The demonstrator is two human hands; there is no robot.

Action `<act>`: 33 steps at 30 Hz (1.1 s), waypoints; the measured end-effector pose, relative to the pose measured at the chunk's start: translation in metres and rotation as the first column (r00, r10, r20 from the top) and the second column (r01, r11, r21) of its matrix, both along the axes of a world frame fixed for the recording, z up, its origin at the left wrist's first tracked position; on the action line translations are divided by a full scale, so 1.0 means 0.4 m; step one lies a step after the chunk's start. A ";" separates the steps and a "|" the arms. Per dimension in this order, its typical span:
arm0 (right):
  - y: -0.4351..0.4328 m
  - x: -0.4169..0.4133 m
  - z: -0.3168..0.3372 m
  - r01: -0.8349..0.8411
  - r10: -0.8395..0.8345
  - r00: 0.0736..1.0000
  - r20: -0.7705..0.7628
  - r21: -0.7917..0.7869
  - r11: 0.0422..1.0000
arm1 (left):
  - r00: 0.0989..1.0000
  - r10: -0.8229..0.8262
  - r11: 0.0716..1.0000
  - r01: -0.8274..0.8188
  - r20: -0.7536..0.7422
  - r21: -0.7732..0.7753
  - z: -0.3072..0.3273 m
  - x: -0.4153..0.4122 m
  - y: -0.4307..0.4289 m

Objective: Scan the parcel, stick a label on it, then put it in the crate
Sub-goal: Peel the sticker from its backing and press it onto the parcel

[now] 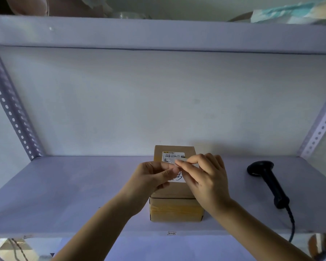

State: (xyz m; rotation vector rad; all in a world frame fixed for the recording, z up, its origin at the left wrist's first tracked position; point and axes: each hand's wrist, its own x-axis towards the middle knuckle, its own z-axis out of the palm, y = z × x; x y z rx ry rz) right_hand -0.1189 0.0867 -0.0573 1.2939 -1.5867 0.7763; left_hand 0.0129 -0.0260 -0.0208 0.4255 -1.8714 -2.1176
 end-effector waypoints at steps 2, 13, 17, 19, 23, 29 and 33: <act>-0.001 -0.002 0.001 -0.004 0.004 1.000 0.000 -0.005 1.000 | 1.000 0.000 1.000 0.000 -0.003 0.011 -0.002 -0.001 -0.001; -0.011 -0.003 0.003 -0.017 0.017 1.000 -0.022 -0.024 1.000 | 1.000 0.025 0.997 -0.024 -0.017 0.067 -0.010 -0.008 -0.009; -0.017 -0.003 -0.006 -0.026 0.027 1.000 0.011 -0.025 0.999 | 0.999 0.023 0.997 -0.019 -0.047 0.075 -0.019 -0.010 -0.009; -0.019 0.003 -0.006 -0.048 0.048 0.996 0.069 -0.005 0.999 | 0.997 0.043 0.997 -0.038 -0.070 0.072 -0.026 -0.014 -0.009; -0.017 0.025 0.008 -0.205 0.180 0.899 0.399 0.022 0.978 | 0.983 0.121 0.993 -0.121 -0.137 0.012 -0.031 -0.020 -0.010; -0.001 0.047 0.042 -0.428 0.318 0.467 0.825 -0.104 0.898 | 0.953 0.247 0.828 -0.301 -0.173 -0.474 -0.042 -0.026 -0.022; 0.002 0.036 0.051 -0.456 0.313 0.265 0.912 -0.168 0.874 | 0.954 0.244 0.782 -0.299 -0.173 -0.547 -0.041 -0.025 -0.011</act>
